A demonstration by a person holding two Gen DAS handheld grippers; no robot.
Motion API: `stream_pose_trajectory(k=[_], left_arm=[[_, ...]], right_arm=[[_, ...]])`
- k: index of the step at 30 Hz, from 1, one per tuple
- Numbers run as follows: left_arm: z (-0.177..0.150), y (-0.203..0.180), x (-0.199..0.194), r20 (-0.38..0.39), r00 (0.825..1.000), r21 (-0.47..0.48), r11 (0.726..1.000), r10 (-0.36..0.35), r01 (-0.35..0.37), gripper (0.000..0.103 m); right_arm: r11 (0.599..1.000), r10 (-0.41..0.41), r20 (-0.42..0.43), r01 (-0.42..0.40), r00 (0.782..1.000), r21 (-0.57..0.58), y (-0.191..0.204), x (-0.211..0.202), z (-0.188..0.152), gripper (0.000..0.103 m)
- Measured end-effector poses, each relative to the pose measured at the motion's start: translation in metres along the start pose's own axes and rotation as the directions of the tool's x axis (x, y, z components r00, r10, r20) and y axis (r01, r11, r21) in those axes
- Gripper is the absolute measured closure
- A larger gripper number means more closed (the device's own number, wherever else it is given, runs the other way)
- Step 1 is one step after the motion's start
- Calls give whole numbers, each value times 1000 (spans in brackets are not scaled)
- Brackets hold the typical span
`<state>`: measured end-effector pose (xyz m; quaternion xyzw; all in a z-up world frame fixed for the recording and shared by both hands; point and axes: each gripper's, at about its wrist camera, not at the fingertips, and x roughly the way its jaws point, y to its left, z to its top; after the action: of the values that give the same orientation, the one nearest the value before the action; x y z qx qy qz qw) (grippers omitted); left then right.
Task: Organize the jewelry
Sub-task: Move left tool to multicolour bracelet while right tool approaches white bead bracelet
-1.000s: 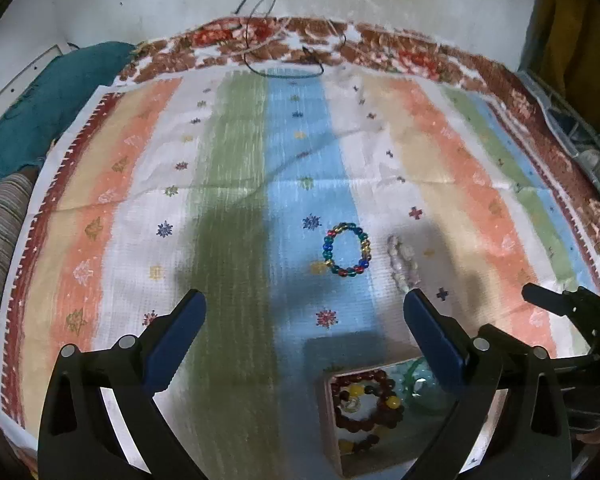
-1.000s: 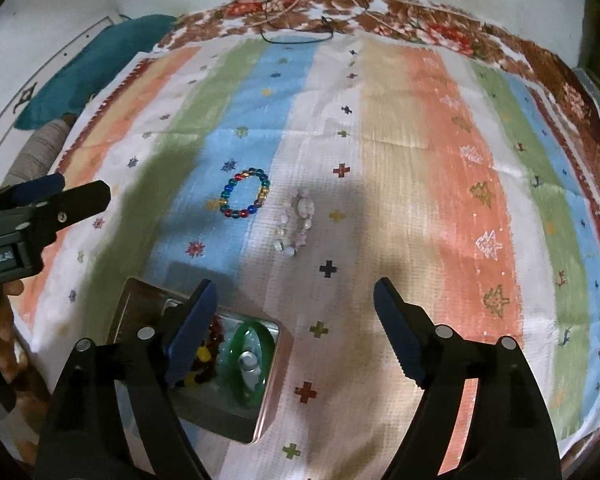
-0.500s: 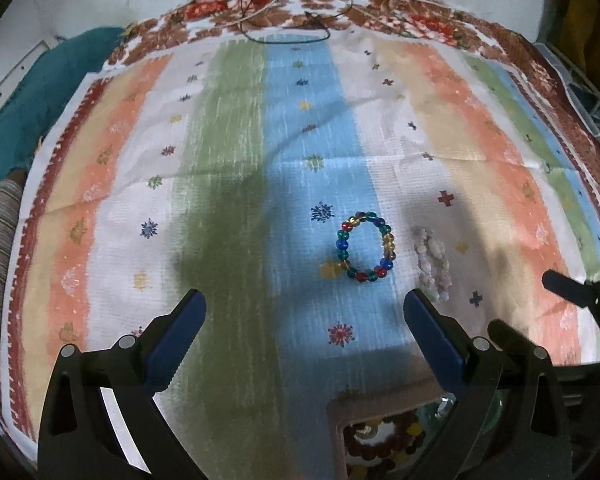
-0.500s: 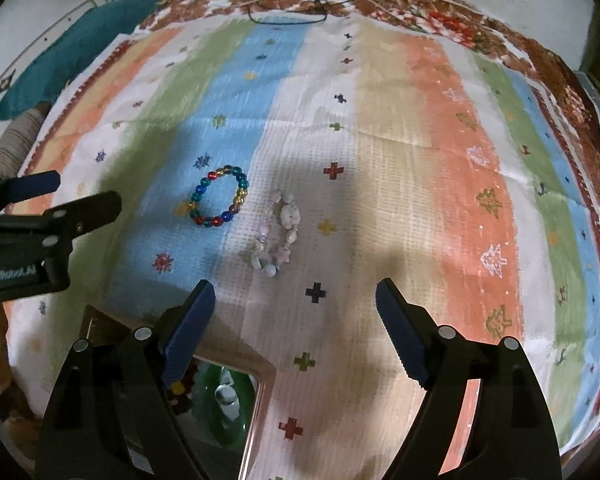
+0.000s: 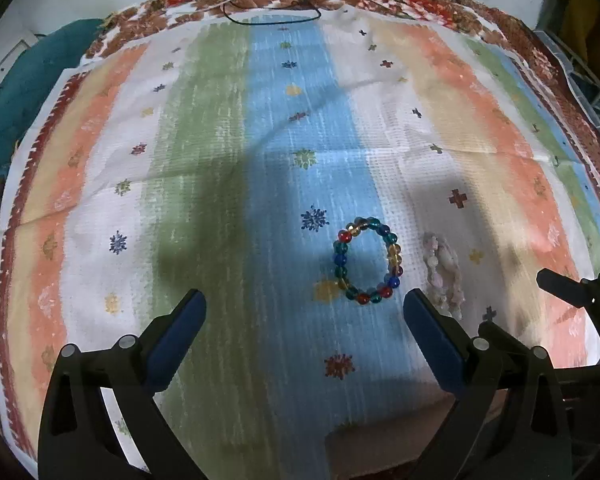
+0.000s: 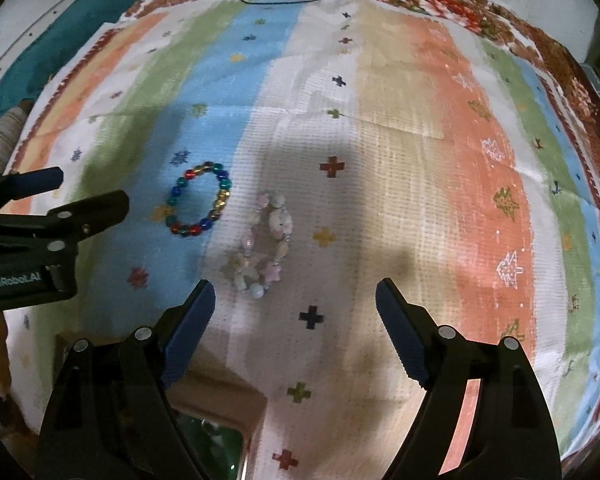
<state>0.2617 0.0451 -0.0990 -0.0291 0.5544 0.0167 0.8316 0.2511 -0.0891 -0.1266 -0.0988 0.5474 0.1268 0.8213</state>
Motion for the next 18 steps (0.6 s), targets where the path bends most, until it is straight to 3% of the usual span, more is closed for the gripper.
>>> stream_pose_trajectory(k=[13, 18], left_arm=[[10, -4, 30, -57, 998, 18, 1000, -13, 14, 8], [13, -6, 40, -76, 997, 26, 1000, -10, 12, 14]], right_arm=[[1000, -23, -33, 23, 999, 15, -5, 22, 9, 20], [1000, -20, -46, 21, 999, 23, -7, 32, 13, 20]])
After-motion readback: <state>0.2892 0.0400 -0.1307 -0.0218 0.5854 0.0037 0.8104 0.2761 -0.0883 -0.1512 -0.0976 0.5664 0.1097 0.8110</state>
